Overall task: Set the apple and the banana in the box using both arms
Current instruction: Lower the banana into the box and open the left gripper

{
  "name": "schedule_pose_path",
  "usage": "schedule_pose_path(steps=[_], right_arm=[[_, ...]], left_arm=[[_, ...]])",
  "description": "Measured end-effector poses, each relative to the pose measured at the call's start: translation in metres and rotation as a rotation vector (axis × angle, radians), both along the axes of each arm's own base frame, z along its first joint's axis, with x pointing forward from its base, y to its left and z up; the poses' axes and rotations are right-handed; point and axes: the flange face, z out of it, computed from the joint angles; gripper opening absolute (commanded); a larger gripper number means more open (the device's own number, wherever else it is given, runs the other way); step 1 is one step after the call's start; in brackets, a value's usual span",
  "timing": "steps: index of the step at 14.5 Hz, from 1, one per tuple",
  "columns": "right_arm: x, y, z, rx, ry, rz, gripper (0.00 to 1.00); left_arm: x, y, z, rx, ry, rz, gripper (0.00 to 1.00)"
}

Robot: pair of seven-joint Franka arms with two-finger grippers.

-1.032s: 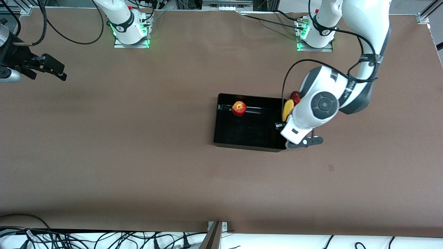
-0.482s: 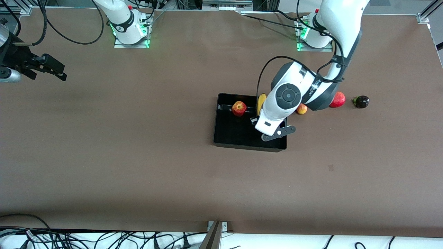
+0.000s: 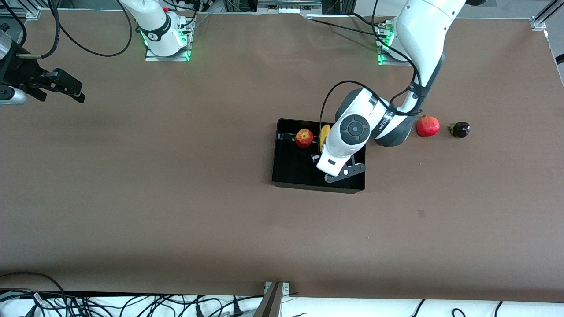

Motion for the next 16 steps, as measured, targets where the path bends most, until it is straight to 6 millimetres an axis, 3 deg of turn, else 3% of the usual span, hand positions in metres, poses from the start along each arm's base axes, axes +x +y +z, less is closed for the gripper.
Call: schedule_pose_path(steps=[5,10,11,12,13,14,16], right_arm=[[0.000,0.000,0.000,0.000,0.000,0.000,1.00],[0.000,0.000,0.000,0.000,0.000,0.000,1.00],[0.000,0.000,0.000,0.000,0.000,0.000,1.00],[0.000,0.000,0.000,0.000,0.000,0.000,1.00],[0.000,0.000,0.000,0.000,0.000,0.000,1.00],[0.000,0.000,0.000,0.000,0.000,0.000,1.00],[0.000,0.000,0.000,0.000,0.000,0.000,1.00]], left_arm=[[-0.006,-0.002,-0.032,-0.009,-0.006,0.003,0.00],[-0.012,-0.001,-0.048,-0.006,0.001,0.004,0.00],[-0.012,0.000,-0.050,-0.006,0.001,0.004,0.06],[-0.013,0.000,-0.052,-0.007,0.001,0.004,0.27],[-0.013,0.000,-0.055,-0.008,-0.001,0.005,0.58],[-0.013,0.000,-0.057,-0.009,-0.002,0.005,1.00],[-0.015,0.000,-0.062,-0.005,0.000,0.001,1.00]])
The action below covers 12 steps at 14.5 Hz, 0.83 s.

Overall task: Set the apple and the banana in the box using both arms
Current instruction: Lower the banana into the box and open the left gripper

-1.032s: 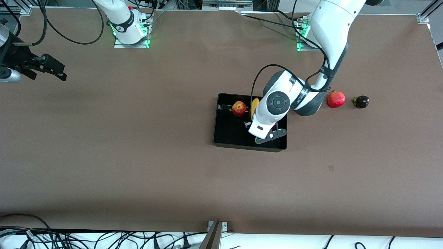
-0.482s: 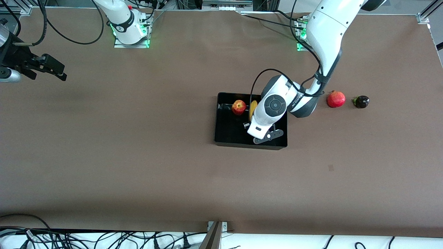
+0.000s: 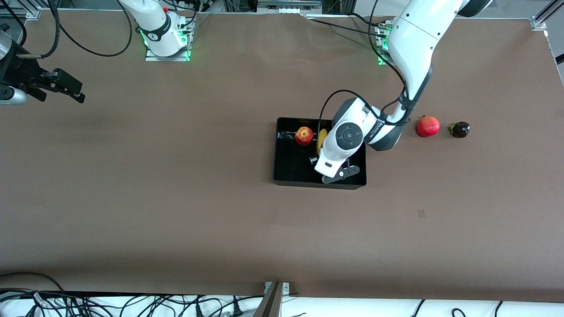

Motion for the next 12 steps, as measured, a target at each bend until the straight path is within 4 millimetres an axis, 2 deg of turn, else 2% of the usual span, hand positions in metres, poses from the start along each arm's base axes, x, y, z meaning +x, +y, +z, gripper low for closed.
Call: schedule_pose_path(steps=[5,7,9,12], right_arm=[[0.000,0.000,0.000,0.000,0.000,0.000,1.00],[0.000,0.000,0.000,0.000,0.000,0.000,1.00],[0.000,0.000,0.000,0.000,0.000,0.000,1.00],[0.000,0.000,0.000,0.000,0.000,0.000,1.00]], left_arm=[[0.000,0.000,-0.001,0.006,-0.004,-0.009,1.00],[0.003,0.000,0.011,0.003,-0.016,-0.008,1.00],[0.010,0.006,0.039,0.008,-0.025,-0.007,1.00],[0.024,0.038,0.112,0.022,-0.031,-0.059,1.00]])
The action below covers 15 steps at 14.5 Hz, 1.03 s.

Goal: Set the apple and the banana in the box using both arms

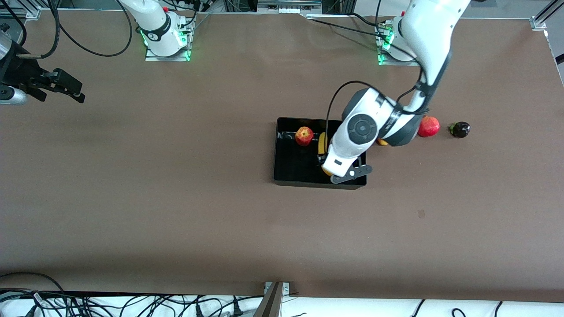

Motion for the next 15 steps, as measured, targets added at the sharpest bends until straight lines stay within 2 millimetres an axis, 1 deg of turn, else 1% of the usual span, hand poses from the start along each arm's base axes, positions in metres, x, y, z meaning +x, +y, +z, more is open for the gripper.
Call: schedule_pose_path(steps=[2,4,6,8,10,11,13,15], right_arm=[[0.000,0.000,0.000,0.000,0.000,0.000,1.00],[0.000,0.000,0.000,0.000,0.000,0.000,1.00],[0.000,0.000,0.000,0.000,0.000,0.000,1.00],[0.000,0.000,0.000,0.000,-0.001,0.000,1.00],[0.000,0.000,0.000,0.000,-0.001,0.000,1.00],[0.000,0.000,0.000,0.000,-0.001,0.000,1.00],[0.000,0.000,0.000,0.000,-0.001,0.000,1.00],[0.000,0.000,0.000,0.000,-0.001,0.000,1.00]], left_arm=[[0.004,0.033,0.054,0.011,0.003,-0.047,1.00],[0.001,0.071,0.109,0.023,0.010,-0.096,1.00],[-0.008,0.109,0.163,0.030,0.008,-0.135,1.00],[-0.021,0.145,0.209,0.035,0.007,-0.183,1.00],[-0.033,0.182,0.242,0.035,0.005,-0.224,1.00],[-0.038,0.196,0.253,0.033,0.006,-0.246,1.00],[-0.043,0.220,0.269,0.028,0.000,-0.282,1.00],[-0.046,0.242,0.280,0.023,-0.016,-0.316,1.00]])
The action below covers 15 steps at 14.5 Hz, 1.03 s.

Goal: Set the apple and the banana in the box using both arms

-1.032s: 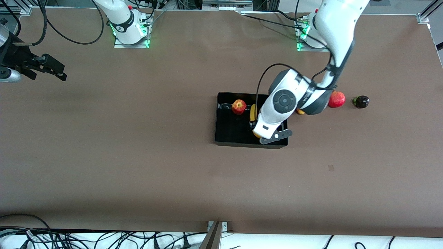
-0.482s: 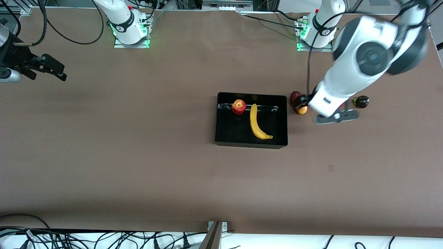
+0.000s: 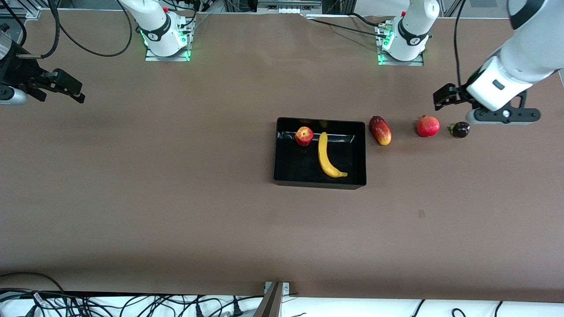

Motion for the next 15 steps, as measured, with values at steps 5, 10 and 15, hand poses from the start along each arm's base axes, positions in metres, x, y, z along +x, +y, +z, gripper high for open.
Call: schedule_pose_path(steps=[5,10,15], right_arm=[[0.000,0.000,0.000,0.000,0.000,0.000,1.00],[0.000,0.000,0.000,0.000,0.000,0.000,1.00],[0.000,0.000,0.000,0.000,0.000,0.000,1.00]], left_arm=[[-0.012,0.040,0.026,-0.009,-0.027,-0.077,1.00],[-0.021,0.062,0.044,0.021,-0.056,-0.116,1.00],[-0.022,0.059,0.049,0.023,-0.067,-0.121,1.00]])
